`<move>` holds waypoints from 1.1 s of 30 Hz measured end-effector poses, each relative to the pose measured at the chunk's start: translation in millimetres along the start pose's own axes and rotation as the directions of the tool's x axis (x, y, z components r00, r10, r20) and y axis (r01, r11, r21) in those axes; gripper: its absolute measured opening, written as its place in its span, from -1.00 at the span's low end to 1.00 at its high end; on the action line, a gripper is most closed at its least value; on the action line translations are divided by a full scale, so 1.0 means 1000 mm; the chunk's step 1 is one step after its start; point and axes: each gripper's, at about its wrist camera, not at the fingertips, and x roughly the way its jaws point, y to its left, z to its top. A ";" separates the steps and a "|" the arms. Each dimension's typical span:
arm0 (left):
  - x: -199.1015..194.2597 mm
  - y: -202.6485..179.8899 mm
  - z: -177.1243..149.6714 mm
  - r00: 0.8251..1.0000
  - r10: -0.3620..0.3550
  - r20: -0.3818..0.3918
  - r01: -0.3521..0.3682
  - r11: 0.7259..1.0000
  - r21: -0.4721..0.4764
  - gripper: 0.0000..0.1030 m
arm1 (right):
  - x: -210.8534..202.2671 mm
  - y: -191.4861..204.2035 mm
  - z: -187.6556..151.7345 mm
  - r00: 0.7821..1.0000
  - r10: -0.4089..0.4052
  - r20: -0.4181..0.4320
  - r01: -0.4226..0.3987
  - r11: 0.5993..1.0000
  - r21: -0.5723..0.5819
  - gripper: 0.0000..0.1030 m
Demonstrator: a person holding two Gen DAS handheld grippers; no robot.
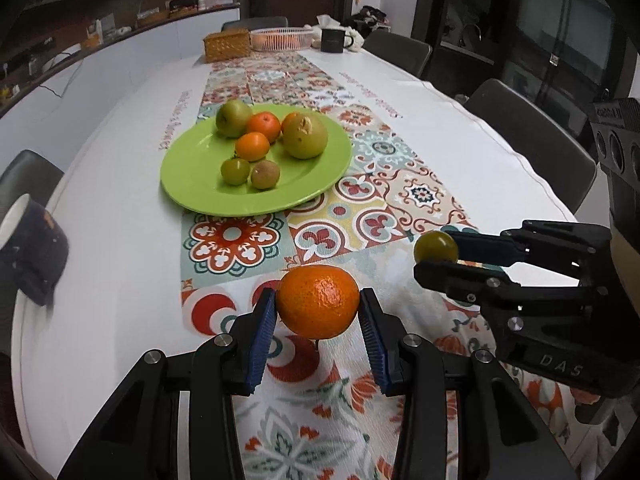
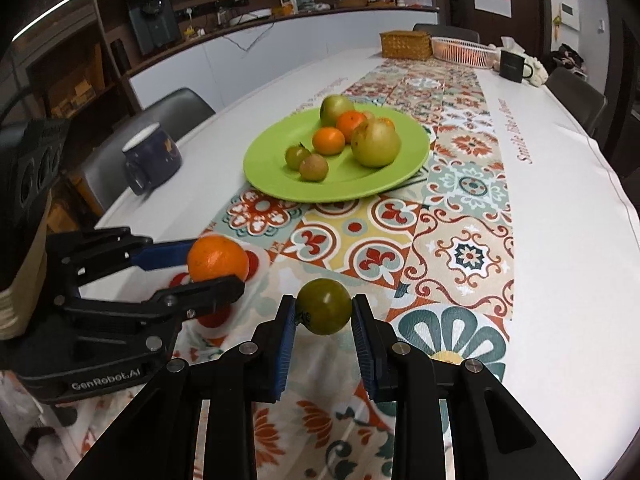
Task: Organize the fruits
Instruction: 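Carry the tangerine onto the plate with the left gripper while the right places the tomato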
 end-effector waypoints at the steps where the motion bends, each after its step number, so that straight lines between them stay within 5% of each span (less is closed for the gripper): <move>1: -0.003 0.000 0.000 1.000 0.003 0.006 -0.003 1.000 -0.002 -0.20 | -0.004 0.001 0.000 1.000 0.000 0.010 0.000 1.000 0.000 -0.43; 18: -0.073 0.011 0.017 0.980 0.109 0.169 -0.102 0.994 -0.046 -0.20 | -0.058 0.025 0.023 0.985 -0.033 0.169 0.034 0.999 0.001 -0.43; 33: -0.085 0.038 0.055 0.960 0.147 0.237 -0.131 0.988 -0.083 -0.20 | -0.064 0.039 0.068 0.968 -0.036 0.249 0.039 0.999 -0.009 -0.43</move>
